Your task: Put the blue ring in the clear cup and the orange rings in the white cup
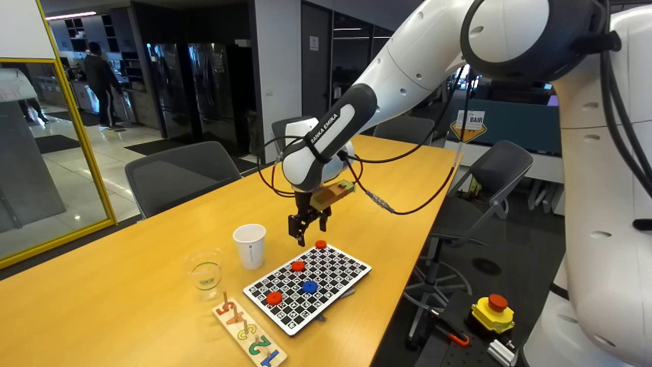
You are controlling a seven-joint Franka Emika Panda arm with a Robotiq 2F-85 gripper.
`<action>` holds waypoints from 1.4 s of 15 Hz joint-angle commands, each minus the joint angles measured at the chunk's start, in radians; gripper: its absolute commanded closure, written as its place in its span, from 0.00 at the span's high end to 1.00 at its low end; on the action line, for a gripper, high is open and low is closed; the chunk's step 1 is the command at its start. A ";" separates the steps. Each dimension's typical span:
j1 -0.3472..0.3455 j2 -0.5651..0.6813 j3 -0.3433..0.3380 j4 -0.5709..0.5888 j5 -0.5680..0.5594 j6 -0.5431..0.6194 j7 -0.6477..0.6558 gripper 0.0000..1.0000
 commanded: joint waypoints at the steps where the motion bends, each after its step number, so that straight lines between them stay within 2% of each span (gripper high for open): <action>1: -0.008 0.005 -0.015 -0.042 0.019 0.080 0.074 1.00; 9: -0.055 0.054 -0.020 -0.065 0.092 0.179 0.079 1.00; 21: -0.079 0.130 -0.019 0.040 0.115 0.152 0.067 1.00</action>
